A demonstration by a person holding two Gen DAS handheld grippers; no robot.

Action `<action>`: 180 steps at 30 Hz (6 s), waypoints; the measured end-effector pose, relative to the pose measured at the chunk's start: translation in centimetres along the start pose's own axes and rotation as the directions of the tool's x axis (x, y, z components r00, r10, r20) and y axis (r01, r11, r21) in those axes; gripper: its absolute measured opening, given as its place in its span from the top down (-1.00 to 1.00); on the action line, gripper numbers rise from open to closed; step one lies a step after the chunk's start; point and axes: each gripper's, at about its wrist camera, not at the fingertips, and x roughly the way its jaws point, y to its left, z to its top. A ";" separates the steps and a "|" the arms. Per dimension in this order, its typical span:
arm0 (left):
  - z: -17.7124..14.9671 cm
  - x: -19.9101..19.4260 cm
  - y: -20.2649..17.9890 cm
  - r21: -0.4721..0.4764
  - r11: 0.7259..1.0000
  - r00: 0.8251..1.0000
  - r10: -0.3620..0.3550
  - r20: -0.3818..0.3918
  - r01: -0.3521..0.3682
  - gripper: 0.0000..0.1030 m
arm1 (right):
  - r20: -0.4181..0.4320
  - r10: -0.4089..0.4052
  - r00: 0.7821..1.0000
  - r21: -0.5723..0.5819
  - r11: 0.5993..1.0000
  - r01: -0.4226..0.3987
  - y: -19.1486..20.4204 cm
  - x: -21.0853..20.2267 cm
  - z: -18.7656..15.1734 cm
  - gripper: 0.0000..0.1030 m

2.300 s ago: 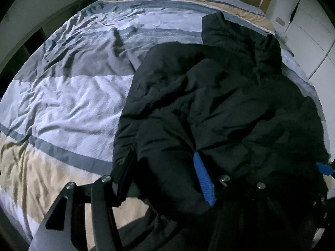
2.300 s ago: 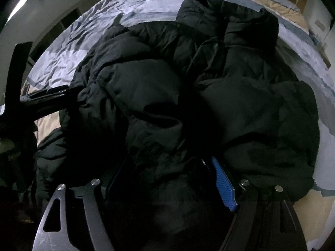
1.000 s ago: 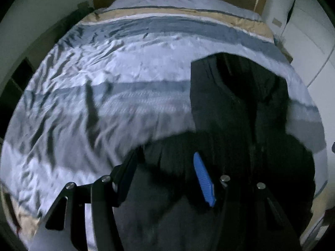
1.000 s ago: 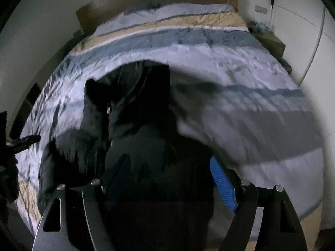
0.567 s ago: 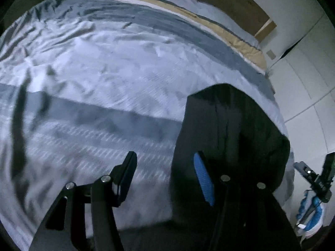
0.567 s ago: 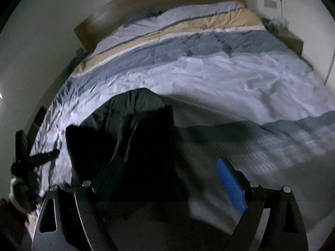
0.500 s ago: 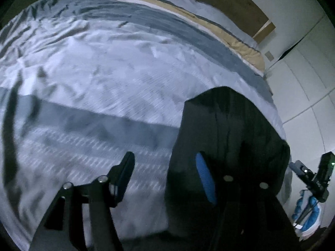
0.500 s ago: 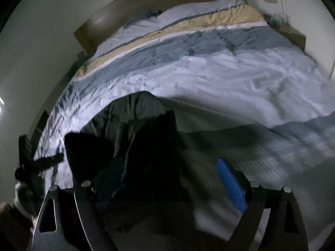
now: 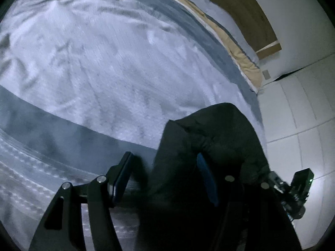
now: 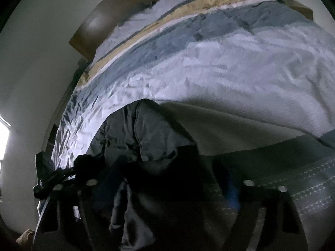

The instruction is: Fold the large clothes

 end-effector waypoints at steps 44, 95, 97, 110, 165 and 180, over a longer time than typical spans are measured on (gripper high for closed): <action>-13.2 -17.4 -4.1 0.226 0.972 0.996 -0.074 0.040 0.064 0.82 | -0.045 0.014 0.999 -0.316 0.948 -0.028 9.8 -15.3 -11.1 0.63; -22.6 -24.2 -7.9 0.378 0.913 0.988 0.135 0.077 -0.154 0.27 | 0.028 -0.060 0.998 -0.292 0.954 0.066 11.0 -22.6 -20.6 -0.05; -22.6 -23.0 -8.7 0.389 0.909 0.988 0.134 0.070 -0.151 0.27 | 0.016 -0.060 0.998 -0.327 0.943 0.062 12.5 -20.8 -20.4 -0.06; -29.1 -16.2 -7.9 0.470 0.861 0.978 0.206 0.028 -0.194 0.27 | -0.080 -0.167 0.983 -0.423 0.898 0.118 11.4 -14.6 -24.9 -0.11; -41.1 -26.3 -12.7 0.573 0.705 0.899 0.410 0.153 -0.418 0.26 | -0.115 -0.272 0.955 -0.296 0.927 0.228 10.8 -21.9 -34.3 -0.16; -42.0 -34.5 -9.0 0.553 0.693 0.878 0.445 0.177 -0.463 0.02 | -0.067 -0.298 0.952 -0.282 0.921 0.269 12.5 -29.4 -36.1 -0.67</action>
